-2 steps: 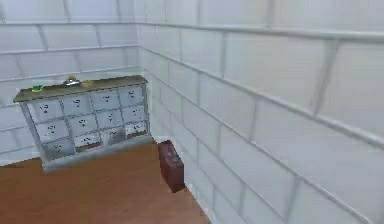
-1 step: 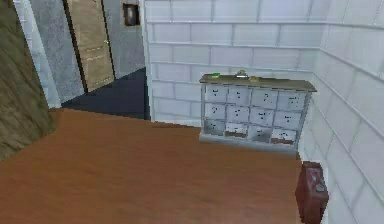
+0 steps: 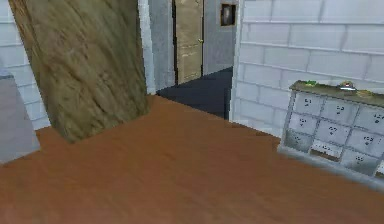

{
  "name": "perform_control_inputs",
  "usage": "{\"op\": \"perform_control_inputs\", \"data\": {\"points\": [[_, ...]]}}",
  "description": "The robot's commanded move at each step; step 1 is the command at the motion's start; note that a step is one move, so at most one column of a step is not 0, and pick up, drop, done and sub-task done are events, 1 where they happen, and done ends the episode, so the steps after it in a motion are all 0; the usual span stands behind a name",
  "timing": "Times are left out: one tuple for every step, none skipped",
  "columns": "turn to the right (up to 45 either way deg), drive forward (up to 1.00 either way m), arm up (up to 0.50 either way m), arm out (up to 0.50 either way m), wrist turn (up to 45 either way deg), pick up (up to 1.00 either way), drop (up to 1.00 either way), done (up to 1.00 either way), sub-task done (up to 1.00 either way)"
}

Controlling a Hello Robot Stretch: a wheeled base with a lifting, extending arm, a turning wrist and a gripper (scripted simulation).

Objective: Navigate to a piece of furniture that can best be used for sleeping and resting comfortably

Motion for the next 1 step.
{"op": "perform_control_inputs", "data": {"points": [[0.0, 1.00, 0.00, 0.00, 0.0, 0.00, 0.00, 0.00, 0.00]]}}
